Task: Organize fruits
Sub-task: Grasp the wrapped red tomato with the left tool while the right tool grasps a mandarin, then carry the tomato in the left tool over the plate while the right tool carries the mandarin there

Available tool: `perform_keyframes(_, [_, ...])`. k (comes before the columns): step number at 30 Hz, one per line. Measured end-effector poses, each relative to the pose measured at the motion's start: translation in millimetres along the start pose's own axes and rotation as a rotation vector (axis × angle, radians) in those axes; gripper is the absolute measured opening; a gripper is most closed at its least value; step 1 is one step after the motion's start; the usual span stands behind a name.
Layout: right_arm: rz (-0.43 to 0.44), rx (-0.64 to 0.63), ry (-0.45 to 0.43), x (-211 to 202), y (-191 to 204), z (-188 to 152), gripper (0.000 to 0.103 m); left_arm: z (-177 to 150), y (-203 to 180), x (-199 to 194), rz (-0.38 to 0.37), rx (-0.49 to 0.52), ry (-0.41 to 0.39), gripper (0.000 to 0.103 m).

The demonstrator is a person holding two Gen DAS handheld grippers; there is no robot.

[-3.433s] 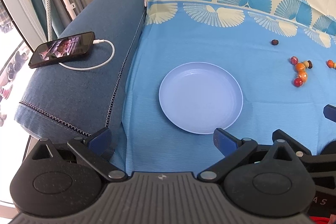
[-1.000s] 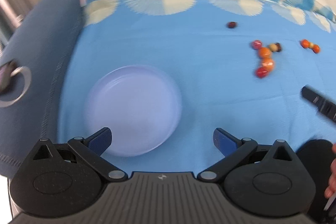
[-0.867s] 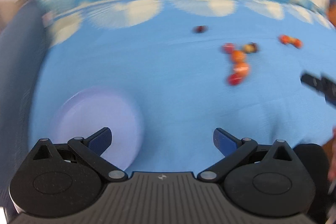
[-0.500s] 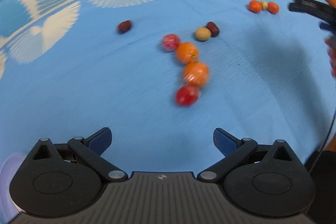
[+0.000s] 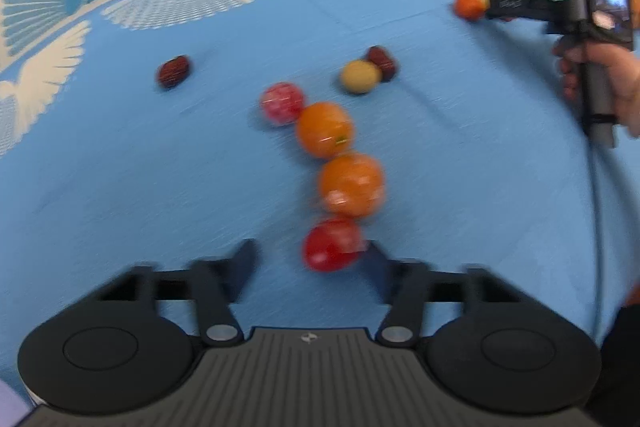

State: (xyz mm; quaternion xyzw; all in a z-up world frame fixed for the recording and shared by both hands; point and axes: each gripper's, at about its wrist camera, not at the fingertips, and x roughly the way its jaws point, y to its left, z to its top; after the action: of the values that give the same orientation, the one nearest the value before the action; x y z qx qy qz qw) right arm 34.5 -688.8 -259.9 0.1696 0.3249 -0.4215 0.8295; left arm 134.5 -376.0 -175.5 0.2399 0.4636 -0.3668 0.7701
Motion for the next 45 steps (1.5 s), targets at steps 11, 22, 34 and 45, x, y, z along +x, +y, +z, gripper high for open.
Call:
perform_keyframes(11, [0.014, -0.058, -0.048, -68, 19, 3, 0.035, -12, 7, -50, -0.002, -0.059, -0.023, 0.032])
perform_keyframes(22, [0.341, 0.026, -0.138, -276, 43, -22, 0.036, -76, 42, -192, 0.114, -0.184, -0.081, 0.032])
perform_keyframes(34, [0.714, -0.179, -0.042, -460, 142, -102, 0.036, -192, 94, -316, 0.222, -0.395, -0.147, 0.032])
perform_keyframes(45, [0.834, -0.438, -0.04, -553, 193, -156, 0.036, -271, 112, -351, 0.258, -0.526, -0.193, 0.032])
